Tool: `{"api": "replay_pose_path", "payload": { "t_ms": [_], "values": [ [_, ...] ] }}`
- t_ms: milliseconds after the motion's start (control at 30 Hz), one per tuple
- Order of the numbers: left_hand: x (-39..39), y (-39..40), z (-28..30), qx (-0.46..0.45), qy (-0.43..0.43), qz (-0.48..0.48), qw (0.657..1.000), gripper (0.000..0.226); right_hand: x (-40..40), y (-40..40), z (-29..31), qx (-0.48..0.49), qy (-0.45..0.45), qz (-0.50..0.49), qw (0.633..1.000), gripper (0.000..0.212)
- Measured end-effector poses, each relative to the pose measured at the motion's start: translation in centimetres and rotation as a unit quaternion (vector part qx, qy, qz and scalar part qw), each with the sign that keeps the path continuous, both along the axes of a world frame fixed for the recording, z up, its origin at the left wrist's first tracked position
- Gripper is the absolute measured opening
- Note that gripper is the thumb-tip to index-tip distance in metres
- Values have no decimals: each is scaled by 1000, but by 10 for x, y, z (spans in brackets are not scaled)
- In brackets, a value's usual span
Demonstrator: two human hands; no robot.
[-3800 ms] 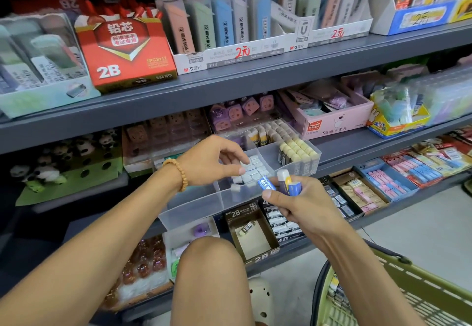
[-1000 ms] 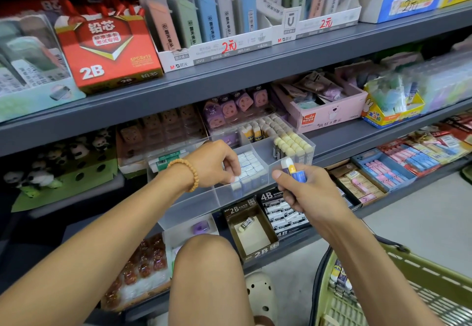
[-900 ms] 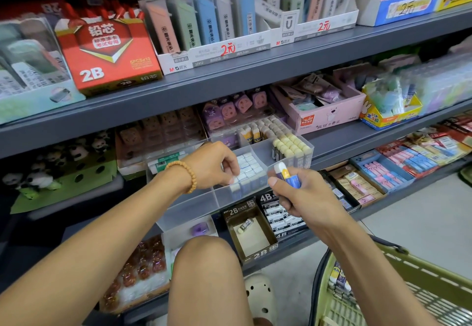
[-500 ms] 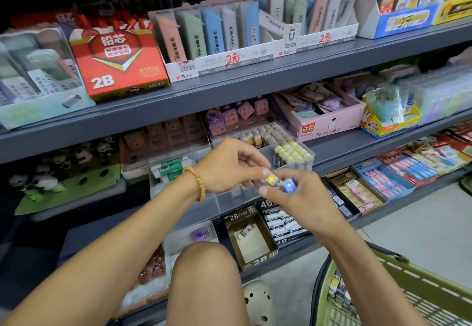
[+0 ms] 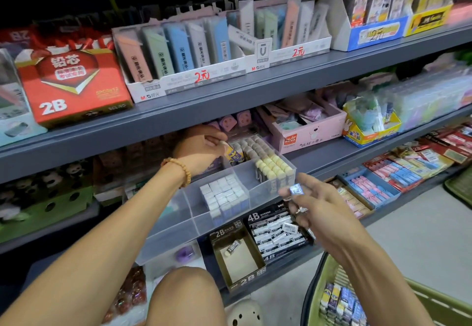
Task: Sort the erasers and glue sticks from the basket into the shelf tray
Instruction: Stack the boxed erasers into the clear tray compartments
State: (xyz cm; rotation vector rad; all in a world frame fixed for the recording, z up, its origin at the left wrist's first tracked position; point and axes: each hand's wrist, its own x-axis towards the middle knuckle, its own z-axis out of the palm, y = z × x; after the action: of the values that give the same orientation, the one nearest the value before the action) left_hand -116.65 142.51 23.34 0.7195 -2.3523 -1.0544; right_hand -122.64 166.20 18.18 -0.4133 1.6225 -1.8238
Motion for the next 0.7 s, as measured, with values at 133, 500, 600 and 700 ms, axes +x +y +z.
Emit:
{"api": "replay_pose_path", "payload": {
  "t_ms": [133,500,600,700],
  "values": [
    [-23,-11,-5,-35,-17,-14,999,15,-13,11,4,-16,1,-68,998,15],
    [-53,-15,-18,-161,-106,-108,975,11,-38,20,-9,12,30,-146,989,15],
    [-56,-20,-27,-186,-111,-102,971,9,-40,18,-11,1,29,-141,990,13],
    [-59,-23,-31,-199,-124,-103,967,11,-44,14,-11,-10,29,-136,990,13]
  ]
}}
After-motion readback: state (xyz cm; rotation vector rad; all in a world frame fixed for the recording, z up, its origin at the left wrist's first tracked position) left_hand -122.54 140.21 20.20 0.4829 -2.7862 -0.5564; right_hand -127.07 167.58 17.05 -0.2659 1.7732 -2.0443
